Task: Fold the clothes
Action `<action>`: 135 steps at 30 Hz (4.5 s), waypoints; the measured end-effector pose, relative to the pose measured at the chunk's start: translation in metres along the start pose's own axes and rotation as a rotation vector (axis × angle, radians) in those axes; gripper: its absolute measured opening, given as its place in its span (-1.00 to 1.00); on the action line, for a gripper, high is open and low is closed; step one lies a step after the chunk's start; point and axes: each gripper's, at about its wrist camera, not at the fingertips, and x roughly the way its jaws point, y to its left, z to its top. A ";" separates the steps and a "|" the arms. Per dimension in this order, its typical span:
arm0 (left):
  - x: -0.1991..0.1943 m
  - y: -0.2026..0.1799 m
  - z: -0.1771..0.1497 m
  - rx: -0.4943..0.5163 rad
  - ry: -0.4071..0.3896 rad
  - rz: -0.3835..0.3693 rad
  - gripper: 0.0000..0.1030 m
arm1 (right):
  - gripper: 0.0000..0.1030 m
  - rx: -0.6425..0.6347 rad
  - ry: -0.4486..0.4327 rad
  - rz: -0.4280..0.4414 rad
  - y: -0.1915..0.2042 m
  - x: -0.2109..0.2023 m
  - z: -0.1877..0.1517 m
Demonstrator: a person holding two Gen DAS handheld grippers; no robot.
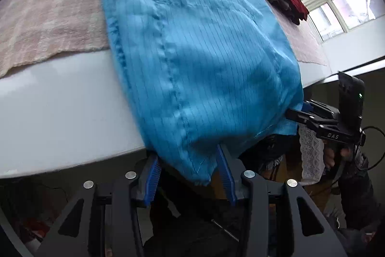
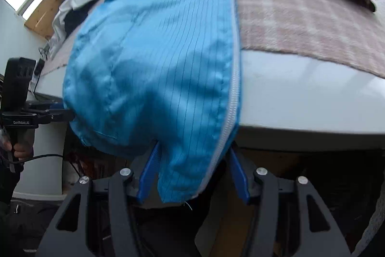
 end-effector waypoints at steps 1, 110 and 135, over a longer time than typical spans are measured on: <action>0.002 0.000 0.000 0.003 0.004 -0.004 -0.19 | 0.06 -0.002 0.008 0.014 0.000 0.002 0.001; -0.059 0.059 0.169 -0.018 -0.048 0.338 -0.23 | -0.10 -0.229 0.004 -0.010 -0.050 -0.032 0.226; -0.028 0.047 0.128 0.224 -0.003 0.207 -0.33 | -0.12 -0.456 0.072 0.011 -0.027 -0.019 0.153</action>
